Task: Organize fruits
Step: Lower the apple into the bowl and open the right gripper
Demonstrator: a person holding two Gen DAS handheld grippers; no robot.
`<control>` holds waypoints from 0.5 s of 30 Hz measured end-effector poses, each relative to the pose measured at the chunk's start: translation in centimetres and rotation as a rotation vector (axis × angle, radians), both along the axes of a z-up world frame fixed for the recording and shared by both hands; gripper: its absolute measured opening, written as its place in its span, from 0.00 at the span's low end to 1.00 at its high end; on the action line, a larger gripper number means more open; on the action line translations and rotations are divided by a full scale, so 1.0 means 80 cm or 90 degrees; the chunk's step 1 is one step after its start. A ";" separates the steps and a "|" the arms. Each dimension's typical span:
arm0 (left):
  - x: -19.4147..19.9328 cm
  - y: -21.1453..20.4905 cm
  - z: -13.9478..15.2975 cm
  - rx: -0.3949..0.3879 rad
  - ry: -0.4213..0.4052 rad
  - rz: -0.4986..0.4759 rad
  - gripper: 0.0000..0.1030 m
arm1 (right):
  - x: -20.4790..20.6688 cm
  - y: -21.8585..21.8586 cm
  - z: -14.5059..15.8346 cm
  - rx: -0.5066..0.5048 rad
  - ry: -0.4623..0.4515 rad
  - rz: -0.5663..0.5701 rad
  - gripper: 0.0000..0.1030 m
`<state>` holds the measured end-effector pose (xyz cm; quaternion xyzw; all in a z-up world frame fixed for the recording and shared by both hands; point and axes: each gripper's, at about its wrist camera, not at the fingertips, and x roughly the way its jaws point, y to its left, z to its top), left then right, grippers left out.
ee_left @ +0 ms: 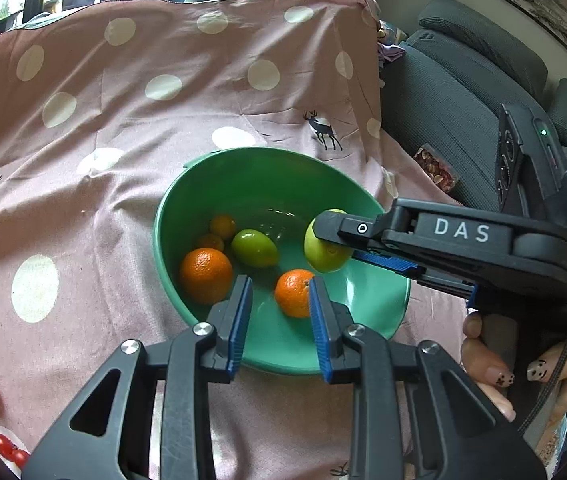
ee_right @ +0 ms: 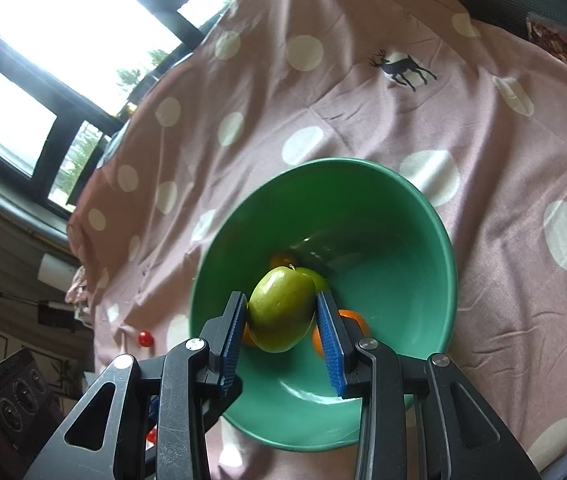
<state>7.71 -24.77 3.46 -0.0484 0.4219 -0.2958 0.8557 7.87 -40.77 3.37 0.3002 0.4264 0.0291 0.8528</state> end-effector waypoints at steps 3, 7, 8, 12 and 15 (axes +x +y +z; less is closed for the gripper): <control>-0.001 0.010 -0.001 0.005 0.003 0.014 0.27 | 0.006 0.003 -0.006 -0.033 0.023 -0.008 0.36; -0.004 0.037 0.000 0.009 0.003 0.043 0.29 | 0.009 0.009 -0.008 -0.107 0.050 -0.028 0.36; -0.004 0.045 0.000 0.012 0.005 0.054 0.30 | 0.010 0.011 -0.008 -0.128 0.055 -0.035 0.36; -0.007 0.090 0.000 0.046 0.004 0.109 0.47 | 0.008 0.010 -0.005 -0.157 0.056 -0.053 0.38; -0.009 0.141 0.002 0.065 0.004 0.170 0.56 | 0.005 0.011 -0.001 -0.144 0.043 -0.054 0.48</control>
